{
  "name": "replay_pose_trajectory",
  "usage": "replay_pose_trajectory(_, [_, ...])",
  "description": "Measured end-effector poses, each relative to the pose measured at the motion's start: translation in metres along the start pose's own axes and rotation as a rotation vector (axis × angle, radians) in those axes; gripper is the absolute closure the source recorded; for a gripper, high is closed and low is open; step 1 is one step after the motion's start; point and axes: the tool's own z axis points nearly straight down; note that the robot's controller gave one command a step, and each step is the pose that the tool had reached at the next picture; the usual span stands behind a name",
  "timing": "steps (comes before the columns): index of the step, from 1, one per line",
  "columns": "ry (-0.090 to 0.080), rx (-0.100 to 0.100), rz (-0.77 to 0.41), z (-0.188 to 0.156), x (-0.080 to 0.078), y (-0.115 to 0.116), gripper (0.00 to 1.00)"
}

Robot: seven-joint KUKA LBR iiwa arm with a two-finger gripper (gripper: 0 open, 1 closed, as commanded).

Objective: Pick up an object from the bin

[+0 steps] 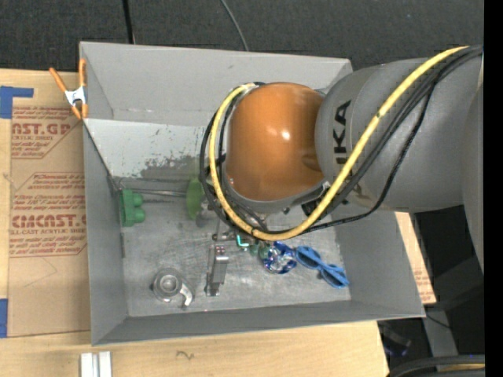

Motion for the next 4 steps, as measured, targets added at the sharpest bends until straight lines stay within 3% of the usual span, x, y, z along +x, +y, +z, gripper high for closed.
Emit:
replay_pose_trajectory(1, [0.001, 0.000, 0.060, 0.104, 0.015, 0.057, 0.00])
replay_pose_trajectory(2, [-0.017, -0.001, -0.209, 0.144, -0.007, 0.001, 0.00])
replay_pose_trajectory(3, [-0.017, -0.003, -0.089, 0.146, -0.003, 0.044, 0.00])
replay_pose_trajectory(4, [-0.019, -0.005, -0.088, 0.145, -0.003, 0.044, 1.00])
